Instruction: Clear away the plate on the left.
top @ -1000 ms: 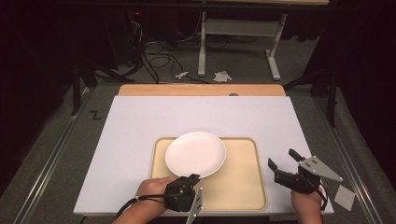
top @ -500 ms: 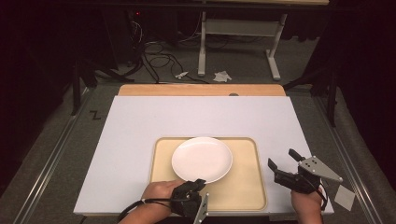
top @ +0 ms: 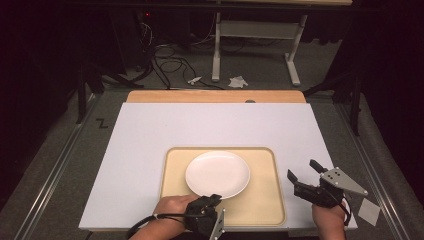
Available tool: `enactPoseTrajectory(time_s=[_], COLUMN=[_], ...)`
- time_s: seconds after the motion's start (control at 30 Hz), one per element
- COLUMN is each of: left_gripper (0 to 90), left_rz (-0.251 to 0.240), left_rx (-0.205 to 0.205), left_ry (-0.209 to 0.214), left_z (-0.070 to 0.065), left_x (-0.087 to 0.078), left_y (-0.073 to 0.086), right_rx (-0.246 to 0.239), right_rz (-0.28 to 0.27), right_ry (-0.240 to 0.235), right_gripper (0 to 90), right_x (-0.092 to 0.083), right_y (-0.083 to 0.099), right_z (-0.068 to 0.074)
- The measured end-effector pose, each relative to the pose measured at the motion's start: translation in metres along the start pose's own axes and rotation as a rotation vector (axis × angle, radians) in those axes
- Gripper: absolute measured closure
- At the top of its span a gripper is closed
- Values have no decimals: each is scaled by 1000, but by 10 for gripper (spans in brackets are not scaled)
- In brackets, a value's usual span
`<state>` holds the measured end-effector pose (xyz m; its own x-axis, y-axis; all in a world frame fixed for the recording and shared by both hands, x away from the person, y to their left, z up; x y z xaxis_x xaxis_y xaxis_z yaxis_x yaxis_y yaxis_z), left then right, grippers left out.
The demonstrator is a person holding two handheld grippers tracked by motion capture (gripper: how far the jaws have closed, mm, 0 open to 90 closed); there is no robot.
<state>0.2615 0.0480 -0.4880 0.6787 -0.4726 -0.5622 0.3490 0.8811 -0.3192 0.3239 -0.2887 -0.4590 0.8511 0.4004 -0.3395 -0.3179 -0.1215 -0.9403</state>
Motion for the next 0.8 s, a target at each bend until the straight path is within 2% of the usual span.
enactPoseTrajectory(time_s=[0.27, 0.6, 0.8], left_gripper=[866, 863, 849], left_rz=[-6, -34, -30], left_rx=[-3, -60, -63], left_ry=[17, 54, 88], left_z=[0, 2, -2], left_x=[1, 2, 5], left_y=[1, 5, 5], right_rx=[-1, 4, 2], right_rz=[0, 1, 0], right_ry=[1, -2, -1], right_gripper=[163, 163, 163], right_x=[0, 0, 0], right_y=[0, 0, 0], right_z=[0, 0, 0])
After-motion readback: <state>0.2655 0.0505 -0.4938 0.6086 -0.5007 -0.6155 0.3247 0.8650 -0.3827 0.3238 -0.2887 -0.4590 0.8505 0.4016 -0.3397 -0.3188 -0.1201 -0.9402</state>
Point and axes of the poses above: each handheld gripper's, and its own axes: x roughly forward along the jaws, y roughly out of its underside, z roughly to its left, the point moved 1 cm from there along x, roughly forward along the jaws, and after that the axes turned 3 degrees about x, right-handed, at the moved point
